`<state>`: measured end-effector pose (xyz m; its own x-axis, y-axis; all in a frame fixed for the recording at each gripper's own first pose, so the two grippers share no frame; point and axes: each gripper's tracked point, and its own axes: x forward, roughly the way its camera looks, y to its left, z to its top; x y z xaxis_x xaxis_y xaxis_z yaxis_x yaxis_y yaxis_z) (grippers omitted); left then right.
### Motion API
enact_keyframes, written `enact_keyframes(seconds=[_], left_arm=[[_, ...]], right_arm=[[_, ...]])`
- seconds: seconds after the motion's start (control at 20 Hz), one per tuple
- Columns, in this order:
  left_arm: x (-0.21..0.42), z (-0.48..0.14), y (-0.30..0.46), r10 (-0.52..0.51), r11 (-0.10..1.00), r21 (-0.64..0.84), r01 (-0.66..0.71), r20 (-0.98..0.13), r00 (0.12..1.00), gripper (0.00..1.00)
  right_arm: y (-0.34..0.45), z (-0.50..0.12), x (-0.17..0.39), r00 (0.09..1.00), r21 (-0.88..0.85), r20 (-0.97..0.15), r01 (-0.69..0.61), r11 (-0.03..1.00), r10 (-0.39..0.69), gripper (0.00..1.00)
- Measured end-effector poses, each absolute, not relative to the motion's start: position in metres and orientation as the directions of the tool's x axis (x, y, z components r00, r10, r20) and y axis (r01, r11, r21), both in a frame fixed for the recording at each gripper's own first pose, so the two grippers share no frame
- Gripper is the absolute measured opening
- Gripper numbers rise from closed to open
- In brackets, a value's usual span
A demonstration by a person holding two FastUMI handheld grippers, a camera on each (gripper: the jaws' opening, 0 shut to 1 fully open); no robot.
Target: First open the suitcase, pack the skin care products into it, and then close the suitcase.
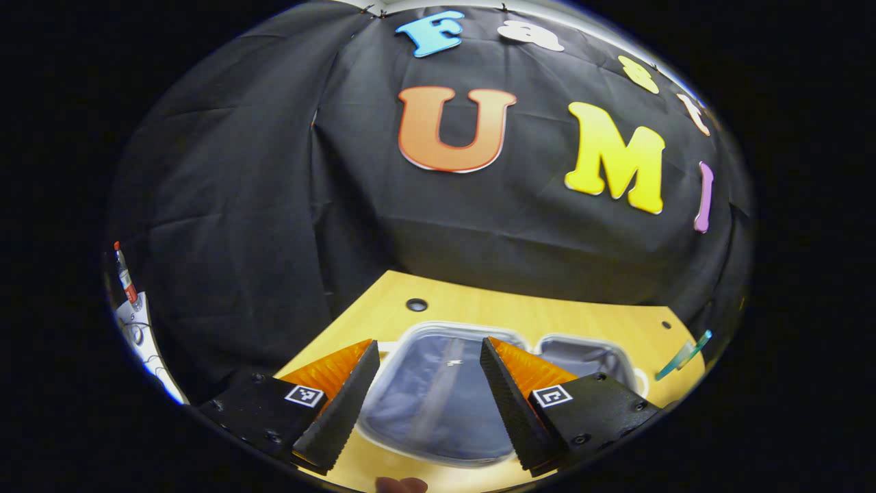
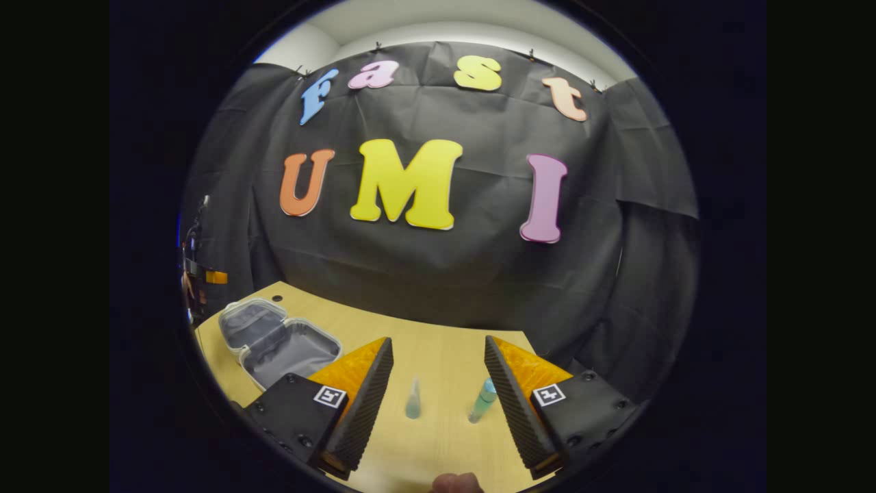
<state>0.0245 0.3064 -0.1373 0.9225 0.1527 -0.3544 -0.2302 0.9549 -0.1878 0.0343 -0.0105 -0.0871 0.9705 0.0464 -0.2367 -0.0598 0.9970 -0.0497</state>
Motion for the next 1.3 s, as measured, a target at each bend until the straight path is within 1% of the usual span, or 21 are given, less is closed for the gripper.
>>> enact_keyframes(seconds=[0.1, 0.15, 0.3, 0.55, 0.7, 0.85, 1.05, 1.3], left_arm=[[0.023, -0.123, 0.249, 0.105, 0.937, -0.283, -0.207, -0.335, 0.936, 0.95], [0.022, -0.117, 0.221, 0.087, 0.937, -0.295, -0.187, -0.320, 0.943, 0.95], [0.023, -0.111, 0.146, 0.056, 0.958, -0.252, -0.135, -0.296, 0.954, 0.95], [0.020, -0.121, 0.023, -0.067, 0.971, -0.239, -0.007, -0.299, 0.952, 0.95], [0.020, -0.144, -0.048, -0.172, 0.965, -0.244, 0.092, -0.331, 0.928, 0.95], [0.021, -0.177, -0.113, -0.253, 0.957, -0.227, 0.178, -0.362, 0.897, 0.95], [0.036, -0.227, -0.173, -0.294, 0.951, -0.215, 0.221, -0.414, 0.862, 0.95], [0.066, -0.289, -0.195, -0.281, 0.957, -0.200, 0.208, -0.481, 0.830, 0.95]], right_arm=[[-0.031, -0.094, 0.037, 0.969, -0.040, -0.243, -0.040, 0.998, 0.029, 0.80], [-0.042, -0.097, 0.037, 0.969, -0.031, -0.245, -0.031, 0.999, 0.023, 0.80], [-0.072, -0.107, 0.039, 0.968, -0.017, -0.251, -0.007, 1.000, 0.002, 0.80], [-0.115, -0.126, 0.036, 0.958, -0.014, -0.286, 0.006, 1.000, -0.010, 0.80], [-0.136, -0.142, 0.031, 0.945, -0.025, -0.328, -0.001, 1.000, -0.008, 0.80], [-0.156, -0.152, 0.026, 0.932, -0.030, -0.361, -0.001, 1.000, -0.010, 0.80], [-0.173, -0.164, 0.024, 0.918, -0.024, -0.397, 0.004, 1.000, -0.013, 0.80], [-0.192, -0.178, 0.026, 0.899, -0.021, -0.436, 0.027, 0.999, -0.033, 0.80]])
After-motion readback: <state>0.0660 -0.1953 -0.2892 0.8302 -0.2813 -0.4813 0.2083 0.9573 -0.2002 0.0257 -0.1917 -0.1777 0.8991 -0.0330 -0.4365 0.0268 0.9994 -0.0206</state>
